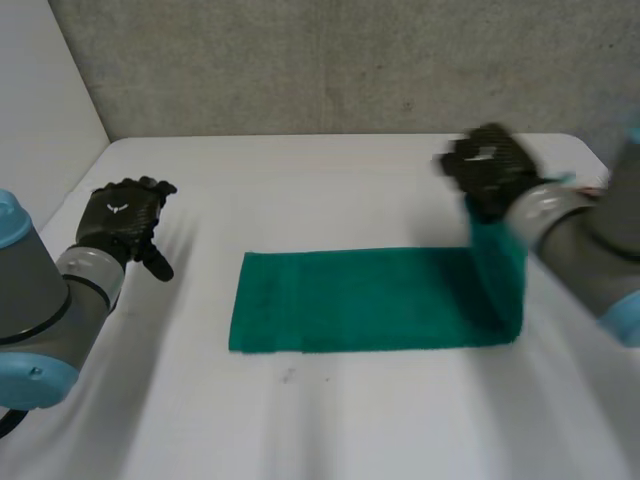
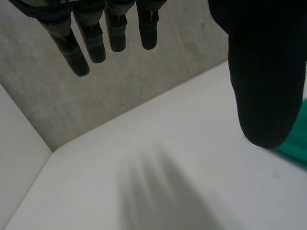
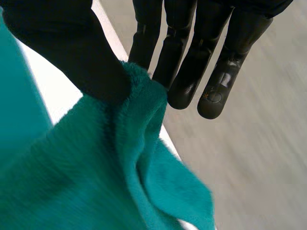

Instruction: Fold the towel.

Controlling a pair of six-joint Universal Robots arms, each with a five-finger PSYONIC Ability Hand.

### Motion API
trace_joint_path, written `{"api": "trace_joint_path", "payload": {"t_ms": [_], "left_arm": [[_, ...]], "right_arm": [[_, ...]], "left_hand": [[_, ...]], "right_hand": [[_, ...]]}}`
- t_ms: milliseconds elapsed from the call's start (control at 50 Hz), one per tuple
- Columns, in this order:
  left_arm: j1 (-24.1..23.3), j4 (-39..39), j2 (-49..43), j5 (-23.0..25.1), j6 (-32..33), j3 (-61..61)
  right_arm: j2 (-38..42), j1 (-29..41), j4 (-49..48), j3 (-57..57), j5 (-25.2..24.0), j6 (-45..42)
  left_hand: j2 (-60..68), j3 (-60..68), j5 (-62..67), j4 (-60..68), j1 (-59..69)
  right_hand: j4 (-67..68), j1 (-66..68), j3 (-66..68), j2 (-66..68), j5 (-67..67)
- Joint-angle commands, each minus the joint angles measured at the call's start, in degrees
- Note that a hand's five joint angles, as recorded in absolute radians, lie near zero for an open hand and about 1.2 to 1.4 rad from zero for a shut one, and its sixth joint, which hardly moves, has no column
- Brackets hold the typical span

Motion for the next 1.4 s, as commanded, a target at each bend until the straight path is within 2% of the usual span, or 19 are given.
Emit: {"api": "trace_joint_path", "payload": {"t_ms": [20,140,240,260,300,400,520,620,740,760,800,840,880,1040,1140,1300,1340,1360,1400], "left_arm": [[-0.60,-1.37,1.95,0.12,-2.77,0.00],[-2.09,-1.37,1.78,0.03,-2.77,0.00],[-3.85,-1.19,1.25,-0.06,-2.68,0.44],[-3.85,-1.19,1.25,-0.06,-2.68,0.44],[-4.99,-0.84,0.90,-0.06,-2.68,0.96],[-9.82,-0.66,-1.56,-0.15,-2.68,4.04],[-14.66,-0.58,-5.07,-0.24,-2.68,7.03],[-18.61,-0.66,-10.78,-0.67,-2.33,9.75],[-18.97,-1.19,-15.27,-3.39,-2.15,11.69],[-18.97,-1.19,-15.62,-3.92,-2.15,11.86],[-18.97,-1.37,-15.80,-5.24,-2.15,12.04],[-18.80,-1.37,-15.37,-6.03,-2.15,11.95],[-18.27,-1.72,-14.49,-6.65,-2.15,11.25],[-17.65,-4.71,-9.56,-7.27,-2.42,6.77],[-14.14,-4.88,-5.53,-9.28,-2.68,2.11],[-10.45,-4.88,-1.31,-10.69,-2.77,0.53],[-10.36,-4.88,-0.95,-10.61,-2.86,0.79],[-10.44,-4.88,-0.86,-10.52,-2.86,0.96],[-10.88,-4.88,-0.86,-10.52,-2.86,1.58]], "right_arm": [[11.83,17.79,-0.48,-7.45,-8.31,-0.30],[20.71,22.45,-0.04,-11.40,-9.02,-0.56],[21.95,22.28,-0.57,-13.60,-6.48,-0.21],[21.78,22.10,-0.66,-14.30,-4.21,0.23],[21.34,21.84,-0.66,-14.14,0.70,1.10],[16.16,19.74,-0.75,-10.37,6.36,7.51],[7.73,11.92,-0.49,2.18,6.01,15.51],[4.82,7.00,-1.01,11.95,6.01,16.14],[4.29,1.45,-3.38,17.86,6.01,15.87],[4.64,-1.34,-6.17,20.38,5.75,15.35],[4.73,-1.89,-6.63,20.75,5.66,15.35],[4.82,-3.21,-7.51,20.67,6.18,15.09],[4.82,-3.91,-8.12,20.41,6.53,14.82],[4.11,-1.01,-9.19,11.88,7.15,11.13],[9.01,15.47,-2.26,-1.45,7.06,10.43],[18.43,27.11,1.01,-7.63,2.85,8.93],[18.96,27.55,0.92,-8.07,3.28,8.41],[19.31,27.38,0.84,-8.25,4.24,8.49],[19.32,27.03,0.75,-8.25,5.91,8.84]], "left_hand": [[-1.87,-2.33,-2.92,-1.94,-2.95],[-1.87,-2.33,-2.92,-1.94,-2.95],[-1.87,-2.33,-2.92,-1.94,-2.95],[-1.87,-2.33,-2.92,-1.94,-2.95],[-1.87,-2.33,-2.92,-1.94,-2.95],[-1.87,-2.33,-2.92,-1.94,-2.95],[-1.87,-2.33,-2.92,-1.94,-2.95],[-1.87,-2.33,-2.92,-1.94,-2.95],[-1.70,-2.16,-2.75,-1.77,-2.78],[-1.70,-2.16,-2.75,-1.77,-2.78],[-1.70,-2.16,-2.75,-1.77,-2.78],[-1.70,-2.16,-2.75,-1.77,-2.78],[-1.70,-2.16,-2.75,-1.77,-2.78],[-1.87,-2.33,-2.92,-1.94,-2.95],[-1.87,-2.33,-2.92,-1.94,-2.95],[-1.87,-2.33,-2.92,-1.94,-2.95],[-1.87,-2.33,-2.92,-1.94,-2.95],[-1.87,-2.33,-2.92,-1.94,-2.95],[-1.87,-2.33,-2.92,-1.94,-2.95]], "right_hand": [[11.65,24.38,12.03,12.45,13.46],[11.65,24.38,12.03,12.45,13.46],[-32.95,-20.21,-32.57,-32.15,-31.14],[-47.69,-34.95,-47.30,-46.89,-45.88],[-58.35,-45.62,-57.97,-57.55,-56.54],[-58.35,-45.62,-57.97,-57.55,-56.54],[-58.35,-45.62,-57.97,-57.55,-56.54],[-58.35,-45.62,-57.97,-57.55,-56.54],[-49.69,-36.95,-49.30,-48.89,-47.88],[-24.71,-11.97,-24.32,-23.91,-22.90],[-17.96,-5.23,-17.58,-17.16,-16.16],[10.25,22.99,10.64,11.05,12.06],[11.64,24.37,12.02,12.44,13.44],[11.65,24.38,12.03,12.45,13.46],[11.65,24.38,12.03,12.45,13.46],[11.65,24.38,12.03,12.45,13.46],[2.19,14.93,2.57,2.99,4.00],[-19.36,-6.63,-18.98,-18.56,-17.55],[-44.69,-31.96,-44.31,-43.89,-42.89]]}}
